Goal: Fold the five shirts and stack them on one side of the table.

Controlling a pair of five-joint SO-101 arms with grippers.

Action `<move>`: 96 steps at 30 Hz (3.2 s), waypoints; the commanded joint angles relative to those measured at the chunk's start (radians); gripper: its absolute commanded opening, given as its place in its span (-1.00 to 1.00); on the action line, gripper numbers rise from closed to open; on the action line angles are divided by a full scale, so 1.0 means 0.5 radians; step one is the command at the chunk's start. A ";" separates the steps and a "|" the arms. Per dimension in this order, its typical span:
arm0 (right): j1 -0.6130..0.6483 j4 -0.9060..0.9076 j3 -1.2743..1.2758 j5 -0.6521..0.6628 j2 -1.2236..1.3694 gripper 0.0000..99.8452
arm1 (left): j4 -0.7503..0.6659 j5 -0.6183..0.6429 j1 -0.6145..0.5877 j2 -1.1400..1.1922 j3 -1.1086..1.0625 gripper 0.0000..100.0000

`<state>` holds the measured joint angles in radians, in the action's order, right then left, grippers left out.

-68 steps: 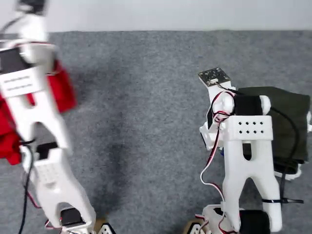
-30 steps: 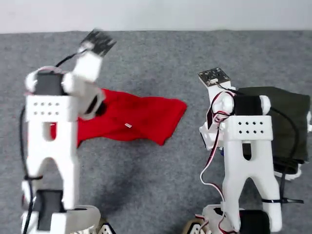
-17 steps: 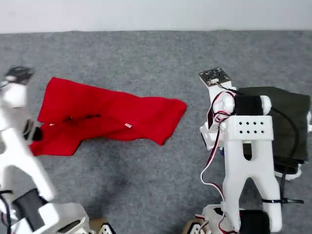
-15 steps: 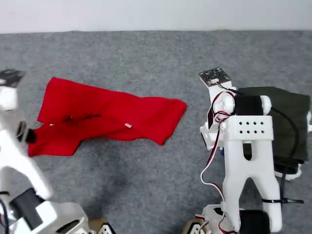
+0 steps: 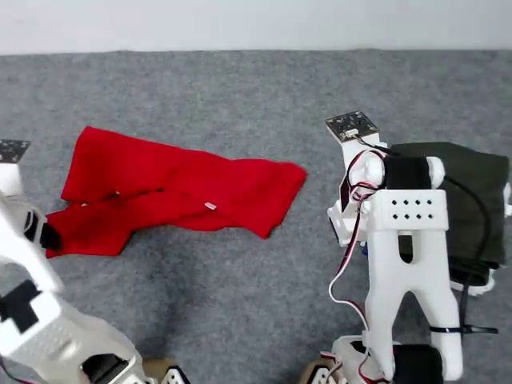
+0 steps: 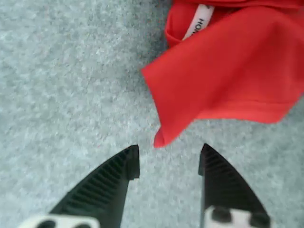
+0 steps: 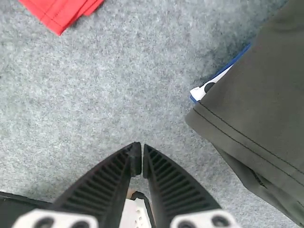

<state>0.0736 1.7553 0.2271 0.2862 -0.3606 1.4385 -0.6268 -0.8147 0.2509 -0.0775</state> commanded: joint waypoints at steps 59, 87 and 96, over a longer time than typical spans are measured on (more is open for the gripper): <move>0.459 -0.164 -3.811 0.178 3.181 -0.98 | 0.430 -0.025 0.043 -0.933 -0.698 -0.99; 0.836 -0.443 -1.817 0.288 2.309 -0.98 | 0.371 -0.025 0.043 -0.930 -0.701 -0.99; 0.996 -0.652 -2.621 0.288 2.631 -0.98 | 0.374 -0.025 0.034 -0.930 -0.701 -0.99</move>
<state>0.5401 1.4392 -0.9268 0.4196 0.9436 1.6395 -0.6329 -0.7887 -0.1711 -0.4350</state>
